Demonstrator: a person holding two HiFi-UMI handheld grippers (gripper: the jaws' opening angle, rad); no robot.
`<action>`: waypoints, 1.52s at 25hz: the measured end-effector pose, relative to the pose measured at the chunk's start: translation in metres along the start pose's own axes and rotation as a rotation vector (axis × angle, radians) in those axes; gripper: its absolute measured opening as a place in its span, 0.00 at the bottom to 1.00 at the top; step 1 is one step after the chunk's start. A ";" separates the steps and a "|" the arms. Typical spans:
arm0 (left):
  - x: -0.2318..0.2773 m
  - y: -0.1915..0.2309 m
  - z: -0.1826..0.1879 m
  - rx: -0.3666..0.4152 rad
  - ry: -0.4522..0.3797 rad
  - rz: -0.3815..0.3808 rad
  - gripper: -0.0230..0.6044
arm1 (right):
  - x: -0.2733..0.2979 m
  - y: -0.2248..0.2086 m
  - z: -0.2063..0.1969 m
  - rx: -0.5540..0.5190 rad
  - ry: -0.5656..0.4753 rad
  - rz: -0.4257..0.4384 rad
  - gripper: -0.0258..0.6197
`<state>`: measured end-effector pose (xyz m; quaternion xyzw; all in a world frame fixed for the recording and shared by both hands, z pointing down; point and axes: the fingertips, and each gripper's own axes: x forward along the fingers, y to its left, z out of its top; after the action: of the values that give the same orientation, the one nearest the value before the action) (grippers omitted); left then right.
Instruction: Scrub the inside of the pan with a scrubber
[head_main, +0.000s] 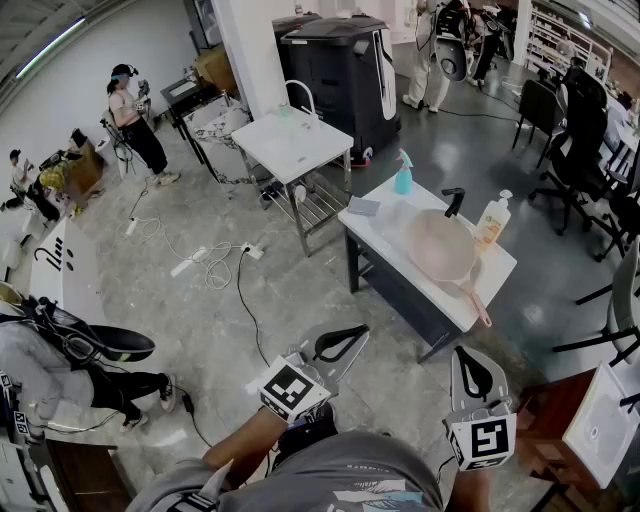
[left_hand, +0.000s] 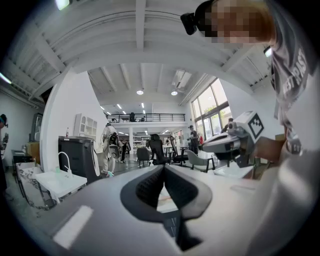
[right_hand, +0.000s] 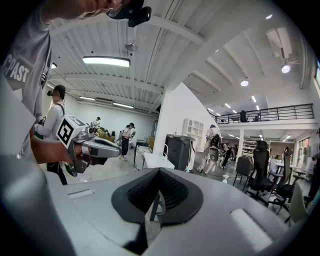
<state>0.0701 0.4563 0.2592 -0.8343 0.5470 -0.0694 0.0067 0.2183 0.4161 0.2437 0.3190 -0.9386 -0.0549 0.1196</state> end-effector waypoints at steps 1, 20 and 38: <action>0.000 0.001 0.001 0.000 -0.005 -0.003 0.04 | 0.002 0.001 -0.001 0.002 0.001 -0.001 0.04; 0.000 0.054 -0.015 -0.024 0.008 -0.034 0.04 | 0.053 0.017 0.001 0.024 0.033 -0.022 0.04; -0.019 0.137 -0.034 -0.042 -0.014 -0.119 0.04 | 0.119 0.057 0.025 0.097 0.000 -0.139 0.04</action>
<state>-0.0668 0.4210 0.2787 -0.8657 0.4977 -0.0526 -0.0112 0.0869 0.3892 0.2527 0.3890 -0.9156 -0.0177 0.1001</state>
